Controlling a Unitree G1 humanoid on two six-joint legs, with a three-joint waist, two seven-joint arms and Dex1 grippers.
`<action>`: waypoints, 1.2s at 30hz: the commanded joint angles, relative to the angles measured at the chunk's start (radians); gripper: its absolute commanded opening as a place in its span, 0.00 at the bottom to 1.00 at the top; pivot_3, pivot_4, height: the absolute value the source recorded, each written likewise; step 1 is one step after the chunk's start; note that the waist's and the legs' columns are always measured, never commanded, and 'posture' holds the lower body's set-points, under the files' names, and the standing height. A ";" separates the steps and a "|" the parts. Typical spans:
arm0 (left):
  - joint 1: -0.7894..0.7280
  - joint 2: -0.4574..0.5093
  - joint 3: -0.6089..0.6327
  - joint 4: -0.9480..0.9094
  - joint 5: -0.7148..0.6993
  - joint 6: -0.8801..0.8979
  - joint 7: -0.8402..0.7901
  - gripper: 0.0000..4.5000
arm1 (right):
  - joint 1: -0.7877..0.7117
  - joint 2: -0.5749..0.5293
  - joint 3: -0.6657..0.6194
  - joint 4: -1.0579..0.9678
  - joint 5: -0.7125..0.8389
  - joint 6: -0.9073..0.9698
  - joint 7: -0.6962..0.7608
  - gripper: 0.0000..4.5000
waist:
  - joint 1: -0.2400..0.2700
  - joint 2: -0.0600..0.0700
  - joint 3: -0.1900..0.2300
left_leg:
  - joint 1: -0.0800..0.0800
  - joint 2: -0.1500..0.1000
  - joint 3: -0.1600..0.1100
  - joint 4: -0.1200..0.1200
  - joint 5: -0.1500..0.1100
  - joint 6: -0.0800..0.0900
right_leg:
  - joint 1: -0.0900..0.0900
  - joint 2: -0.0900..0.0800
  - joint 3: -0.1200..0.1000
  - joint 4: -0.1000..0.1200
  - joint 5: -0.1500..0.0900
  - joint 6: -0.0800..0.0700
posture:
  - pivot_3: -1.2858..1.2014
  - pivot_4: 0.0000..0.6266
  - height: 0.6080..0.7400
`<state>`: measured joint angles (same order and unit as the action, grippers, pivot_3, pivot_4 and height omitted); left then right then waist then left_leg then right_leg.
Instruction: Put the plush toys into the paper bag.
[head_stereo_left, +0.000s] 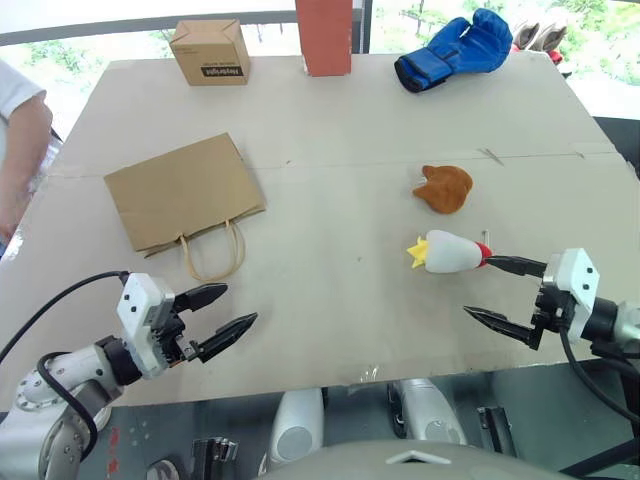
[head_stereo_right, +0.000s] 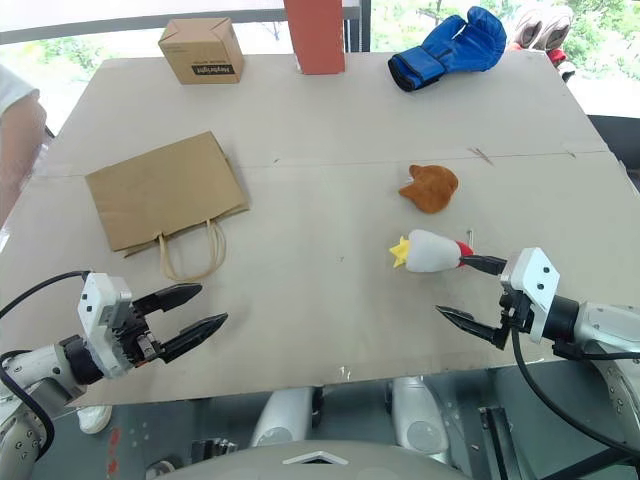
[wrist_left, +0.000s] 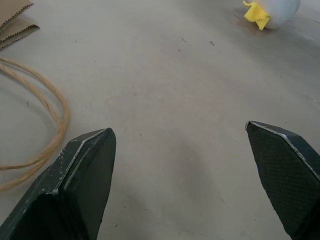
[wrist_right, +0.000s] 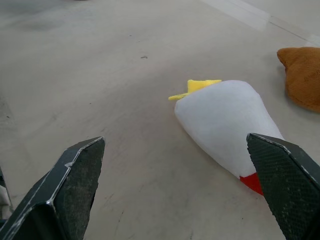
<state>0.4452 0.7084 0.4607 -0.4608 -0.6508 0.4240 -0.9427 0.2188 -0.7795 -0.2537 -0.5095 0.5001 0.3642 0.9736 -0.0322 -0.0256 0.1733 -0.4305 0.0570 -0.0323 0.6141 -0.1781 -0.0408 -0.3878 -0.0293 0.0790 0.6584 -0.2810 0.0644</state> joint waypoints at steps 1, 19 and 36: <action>-0.058 -0.003 0.032 0.018 -0.023 -0.016 0.020 1.00 | -0.045 0.030 0.015 -0.061 0.024 -0.014 -0.035 0.98 | 0.000 0.000 0.000 | 0.000 0.000 0.000 0.000 0.000 0.000 | 0.000 0.000 0.000 0.000 0.000 0.000 | 0.52 0.24 1.00; -0.131 0.171 0.210 0.540 0.327 -0.653 -0.146 1.00 | -0.184 0.135 0.202 -0.139 0.055 0.006 -0.108 0.98 | 0.003 -0.005 -0.002 | -0.001 0.001 0.002 -0.001 -0.001 0.001 | -0.005 -0.001 0.000 0.003 0.001 -0.003 | 0.52 0.24 1.00; -0.475 0.157 -0.170 0.701 0.474 -0.915 -0.084 0.40 | -0.137 0.167 0.252 -0.150 -0.077 -0.075 -0.191 1.00 | 0.017 -0.009 -0.005 | -0.001 0.007 0.007 -0.002 -0.001 0.002 | -0.006 0.002 -0.004 0.006 0.004 0.001 | 0.52 0.24 1.00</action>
<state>-0.0201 0.8684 0.2886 0.2682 -0.1123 -0.5405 -1.0195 0.0779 -0.6164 -0.0098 -0.6217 0.4608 0.3216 0.8070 -0.0156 -0.0351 0.1682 -0.4317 0.0639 -0.0250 0.6125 -0.1791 -0.0387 -0.3938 -0.0278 0.0748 0.6640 -0.2773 0.0659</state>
